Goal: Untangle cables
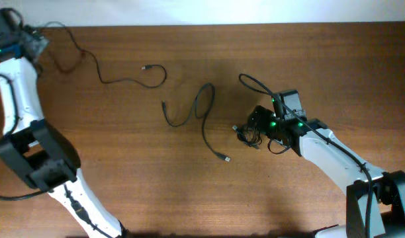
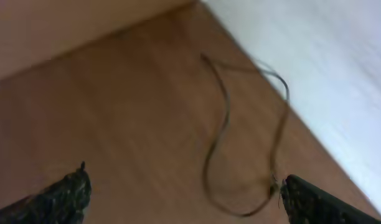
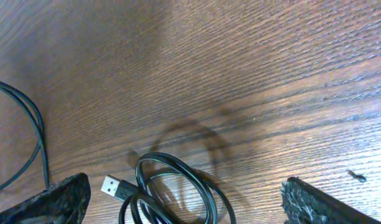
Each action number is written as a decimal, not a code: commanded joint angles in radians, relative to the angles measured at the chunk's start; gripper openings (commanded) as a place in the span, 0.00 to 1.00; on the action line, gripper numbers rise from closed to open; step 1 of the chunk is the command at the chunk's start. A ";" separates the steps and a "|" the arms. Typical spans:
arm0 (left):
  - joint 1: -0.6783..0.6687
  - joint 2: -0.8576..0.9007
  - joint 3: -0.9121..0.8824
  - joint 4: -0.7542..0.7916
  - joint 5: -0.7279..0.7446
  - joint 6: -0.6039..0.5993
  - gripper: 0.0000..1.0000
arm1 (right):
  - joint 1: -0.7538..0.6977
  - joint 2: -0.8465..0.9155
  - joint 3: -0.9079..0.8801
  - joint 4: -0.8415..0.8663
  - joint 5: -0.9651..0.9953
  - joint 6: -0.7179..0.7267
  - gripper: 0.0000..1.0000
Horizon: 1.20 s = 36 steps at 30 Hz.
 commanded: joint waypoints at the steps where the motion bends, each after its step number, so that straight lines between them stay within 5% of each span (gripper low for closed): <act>1: 0.043 -0.029 0.006 -0.070 0.103 0.031 0.99 | 0.000 0.003 0.007 0.007 -0.003 -0.003 0.99; 4: 0.032 -0.027 0.006 -0.157 0.452 0.030 0.99 | 0.000 0.003 0.007 0.007 -0.003 -0.003 0.99; 6: 0.002 -0.027 0.005 -0.198 0.505 0.031 0.99 | 0.000 0.003 0.007 0.007 -0.003 -0.003 0.99; 8: -0.045 -0.027 0.004 -0.251 0.502 0.087 0.99 | 0.000 0.003 0.007 0.007 -0.003 -0.003 0.98; 12: -0.178 -0.027 -0.103 -0.277 0.275 0.121 0.99 | 0.001 0.003 0.007 0.006 -0.007 -0.003 0.99; 20: -0.259 -0.025 -0.362 -0.032 0.269 0.074 0.98 | 0.000 0.003 0.007 0.006 -0.007 -0.003 0.98; 25: -0.302 -0.024 -0.394 0.067 0.315 -0.138 0.91 | 0.000 0.003 0.007 0.006 -0.006 -0.003 0.99; 36: -0.359 0.031 -0.395 0.106 0.251 -0.145 0.86 | 0.000 0.003 0.007 0.007 -0.005 -0.003 0.99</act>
